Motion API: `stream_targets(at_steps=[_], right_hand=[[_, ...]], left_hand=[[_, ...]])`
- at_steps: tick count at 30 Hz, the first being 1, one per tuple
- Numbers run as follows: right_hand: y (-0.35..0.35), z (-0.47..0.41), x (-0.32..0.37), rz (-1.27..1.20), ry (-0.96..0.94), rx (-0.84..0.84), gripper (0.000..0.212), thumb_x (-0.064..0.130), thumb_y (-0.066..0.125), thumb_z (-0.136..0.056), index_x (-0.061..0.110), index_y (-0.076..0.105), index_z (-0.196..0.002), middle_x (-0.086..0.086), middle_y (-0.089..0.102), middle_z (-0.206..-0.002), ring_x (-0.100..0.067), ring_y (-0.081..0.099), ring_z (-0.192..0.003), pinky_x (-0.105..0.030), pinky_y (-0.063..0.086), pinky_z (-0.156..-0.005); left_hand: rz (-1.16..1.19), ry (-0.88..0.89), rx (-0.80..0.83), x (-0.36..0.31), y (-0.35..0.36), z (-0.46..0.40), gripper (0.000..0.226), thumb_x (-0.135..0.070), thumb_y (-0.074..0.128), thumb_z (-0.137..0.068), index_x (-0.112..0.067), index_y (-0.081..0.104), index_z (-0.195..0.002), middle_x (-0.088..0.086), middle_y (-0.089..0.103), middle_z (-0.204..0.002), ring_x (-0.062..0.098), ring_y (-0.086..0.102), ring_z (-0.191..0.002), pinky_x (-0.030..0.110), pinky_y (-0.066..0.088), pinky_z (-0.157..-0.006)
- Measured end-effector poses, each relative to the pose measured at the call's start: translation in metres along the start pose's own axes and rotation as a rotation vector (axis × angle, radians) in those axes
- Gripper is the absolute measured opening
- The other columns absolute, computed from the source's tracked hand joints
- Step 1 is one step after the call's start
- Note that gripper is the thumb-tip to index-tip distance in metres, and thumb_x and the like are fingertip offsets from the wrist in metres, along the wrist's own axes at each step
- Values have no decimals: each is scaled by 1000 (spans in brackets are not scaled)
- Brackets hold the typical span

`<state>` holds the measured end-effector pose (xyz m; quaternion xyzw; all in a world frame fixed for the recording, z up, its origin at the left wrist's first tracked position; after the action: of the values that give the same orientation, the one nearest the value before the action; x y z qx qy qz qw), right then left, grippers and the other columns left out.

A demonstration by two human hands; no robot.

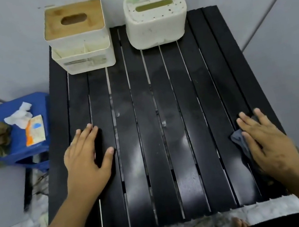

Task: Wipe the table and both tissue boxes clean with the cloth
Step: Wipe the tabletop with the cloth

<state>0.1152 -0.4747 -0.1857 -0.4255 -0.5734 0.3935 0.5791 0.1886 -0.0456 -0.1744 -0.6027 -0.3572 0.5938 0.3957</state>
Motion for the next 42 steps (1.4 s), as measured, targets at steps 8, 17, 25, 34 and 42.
stream_targets(at_steps=[8, 17, 25, 34, 42], right_hand=[[0, -13, 4, -101, -66, -147, 41, 37, 47, -93, 17, 64, -124, 10, 53, -136, -1, 32, -139, -12, 25, -112], [-2, -8, 2, -188, -120, -173, 35, 29, 66, -87, 13, 69, -118, -3, 55, -138, -20, 38, -139, -38, 31, -114], [-2, -2, -9, -129, -141, -146, 55, 45, 44, -87, 8, 65, -122, -11, 60, -117, -36, 53, -112, -34, 33, -104], [-6, -11, 18, -43, 79, -143, 7, 24, 61, -89, 21, 62, -84, 0, 55, -105, -30, 45, -107, -35, 38, -86], [-11, -44, 66, -304, -1, -225, 28, 31, 61, -91, 26, 62, -118, -9, 47, -136, -34, 41, -127, -35, 34, -103]], left_hand=[[-113, 90, -52, 1, 7, 3, 73, -66, 42, -86, -28, 47, -149, -9, 39, -161, 17, 25, -154, 51, 20, -118], [-160, 116, -69, -2, 5, 8, 84, -74, 33, -82, -27, 46, -151, -5, 37, -162, 21, 26, -154, 55, 25, -118], [-159, 115, -84, -4, 2, 9, 61, -57, 57, -95, -27, 49, -148, -3, 42, -160, 22, 31, -151, 54, 27, -117], [-140, 125, -65, -3, -1, 11, 61, -56, 57, -95, -27, 49, -148, -2, 41, -161, 22, 31, -152, 50, 25, -120], [-127, 114, -58, -3, 0, 8, 60, -56, 57, -95, -29, 47, -148, -5, 39, -161, 20, 27, -153, 48, 21, -121]])
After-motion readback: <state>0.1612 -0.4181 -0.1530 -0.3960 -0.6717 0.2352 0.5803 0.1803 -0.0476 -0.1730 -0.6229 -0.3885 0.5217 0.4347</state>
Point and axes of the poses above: each hand's wrist, its own z-axis away from the middle knuckle, its own y-axis out of the palm, x = y × z, the point moved 4 cm from there along -z, towards the middle knuckle
